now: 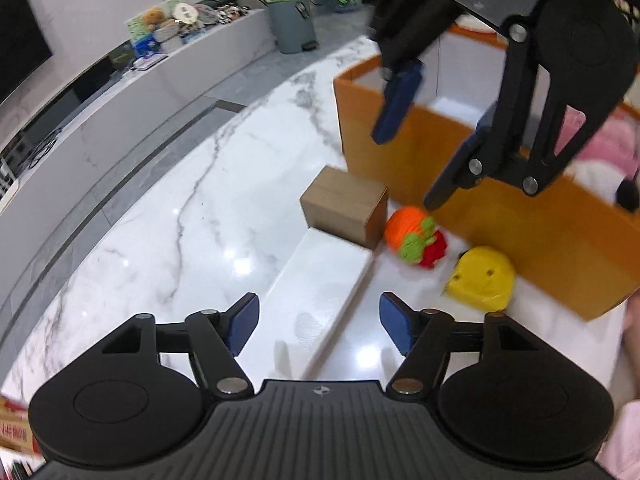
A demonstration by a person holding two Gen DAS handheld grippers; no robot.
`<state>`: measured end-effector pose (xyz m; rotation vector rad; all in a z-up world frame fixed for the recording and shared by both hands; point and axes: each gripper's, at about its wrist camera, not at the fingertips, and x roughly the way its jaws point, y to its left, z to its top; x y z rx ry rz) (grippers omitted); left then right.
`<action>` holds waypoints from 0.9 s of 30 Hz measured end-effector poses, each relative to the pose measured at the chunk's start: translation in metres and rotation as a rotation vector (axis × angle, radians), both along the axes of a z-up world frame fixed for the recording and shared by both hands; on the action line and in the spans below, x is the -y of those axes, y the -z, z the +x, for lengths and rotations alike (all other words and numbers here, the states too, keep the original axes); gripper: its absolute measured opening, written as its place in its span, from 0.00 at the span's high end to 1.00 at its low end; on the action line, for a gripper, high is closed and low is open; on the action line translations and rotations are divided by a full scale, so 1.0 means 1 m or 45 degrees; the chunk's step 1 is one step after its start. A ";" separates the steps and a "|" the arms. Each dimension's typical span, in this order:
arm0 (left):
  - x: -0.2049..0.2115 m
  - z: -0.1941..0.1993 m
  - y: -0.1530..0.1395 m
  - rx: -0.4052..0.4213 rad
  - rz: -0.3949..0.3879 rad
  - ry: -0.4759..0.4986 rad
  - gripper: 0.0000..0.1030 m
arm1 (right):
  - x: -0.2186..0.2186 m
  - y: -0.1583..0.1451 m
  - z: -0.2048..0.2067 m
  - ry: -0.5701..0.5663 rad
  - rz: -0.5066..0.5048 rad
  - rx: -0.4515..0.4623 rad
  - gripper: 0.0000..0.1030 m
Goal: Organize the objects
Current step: 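Grasp the white box with the left gripper while the right gripper grasps the cardboard box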
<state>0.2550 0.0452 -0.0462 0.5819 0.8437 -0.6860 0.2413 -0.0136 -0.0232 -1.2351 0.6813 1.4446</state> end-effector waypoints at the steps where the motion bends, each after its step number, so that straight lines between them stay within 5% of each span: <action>1: 0.000 0.005 0.006 -0.006 0.012 0.017 0.21 | -0.004 0.006 -0.001 -0.055 -0.026 0.037 0.51; 5: -0.001 0.021 0.029 -0.052 0.039 0.085 0.20 | -0.023 0.025 0.002 -0.208 -0.096 0.161 0.26; 12: -0.001 0.035 0.048 -0.073 0.047 0.193 0.15 | -0.054 0.045 0.019 -0.344 -0.180 0.128 0.26; 23: 0.004 0.055 0.058 -0.185 0.140 0.300 0.23 | -0.066 0.068 0.024 -0.490 -0.282 0.098 0.26; 27: 0.005 0.056 0.060 -0.190 0.142 0.299 0.24 | -0.069 0.071 0.025 -0.494 -0.302 0.088 0.35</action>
